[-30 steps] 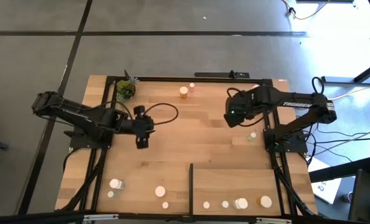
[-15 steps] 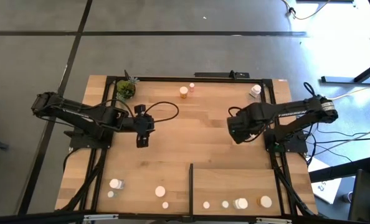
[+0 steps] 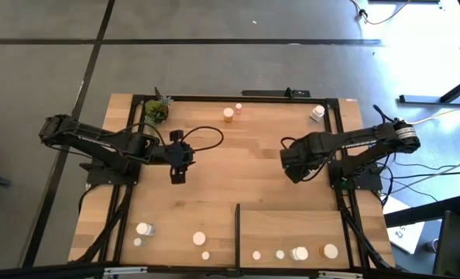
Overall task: Pick and place medicine bottles onto shelf by color
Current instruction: Put the top blue pill bottle on the shelf aligned with the other blue pill bottle
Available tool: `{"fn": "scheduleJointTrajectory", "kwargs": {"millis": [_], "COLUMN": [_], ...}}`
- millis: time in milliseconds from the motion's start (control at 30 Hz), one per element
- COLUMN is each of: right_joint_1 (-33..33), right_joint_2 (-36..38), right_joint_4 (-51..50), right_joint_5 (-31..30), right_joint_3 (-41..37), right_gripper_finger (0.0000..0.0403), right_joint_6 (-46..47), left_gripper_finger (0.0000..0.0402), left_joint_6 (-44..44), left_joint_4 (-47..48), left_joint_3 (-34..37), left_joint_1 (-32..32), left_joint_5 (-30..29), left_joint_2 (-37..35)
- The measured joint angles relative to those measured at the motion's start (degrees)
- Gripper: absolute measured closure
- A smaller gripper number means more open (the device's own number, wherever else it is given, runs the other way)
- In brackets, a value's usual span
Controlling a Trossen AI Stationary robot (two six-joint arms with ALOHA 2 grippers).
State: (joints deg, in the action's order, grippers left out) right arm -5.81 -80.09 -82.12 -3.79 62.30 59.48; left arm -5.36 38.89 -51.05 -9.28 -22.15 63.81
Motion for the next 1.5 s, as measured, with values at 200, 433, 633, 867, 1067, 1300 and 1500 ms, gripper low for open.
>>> {"fn": "scheduleJointTrajectory", "kwargs": {"millis": [200, 433, 633, 867, 1067, 1300, 1500], "right_joint_1": [0.0, 1.5, 2.6, 2.7, 2.7, 2.7, 2.7], "right_joint_2": [0.0, 0.0, 0.0, 0.0, 0.0, 0.0, 0.0], "right_joint_4": [5.5, 5.7, 6.1, 6.1, 6.1, 6.1, 6.2], "right_joint_5": [6.1, 5.8, 5.8, 5.9, 5.8, 5.5, 5.4], "right_joint_3": [-0.9, -0.9, -0.9, -0.9, -0.9, -0.9, -0.9], "right_gripper_finger": [0.0231, 0.0231, 0.023, 0.023, 0.0231, 0.0251, 0.0293], "right_joint_6": [-7.0, -2.3, -2.7, -2.8, -2.8, -2.7, -2.7], "left_gripper_finger": [0.0253, 0.0253, 0.0253, 0.0253, 0.0253, 0.0253, 0.0253], "left_joint_6": [2.1, 4.6, 4.6, 4.6, 4.7, 6.1, 6.1], "left_joint_4": [0.0, 0.0, 0.0, 0.1, 0.1, 0.1, 0.1], "left_joint_3": [0.0, 0.0, 0.0, 0.0, 0.0, 0.0, 0.0], "left_joint_1": [0.0, 0.0, 0.0, 0.0, 0.0, 0.0, 0.0], "left_joint_5": [0.0, 0.0, 0.0, 0.0, 0.0, 0.0, 0.0], "left_joint_2": [0.0, 0.0, 0.0, 0.0, 0.0, 0.0, 0.0]}}
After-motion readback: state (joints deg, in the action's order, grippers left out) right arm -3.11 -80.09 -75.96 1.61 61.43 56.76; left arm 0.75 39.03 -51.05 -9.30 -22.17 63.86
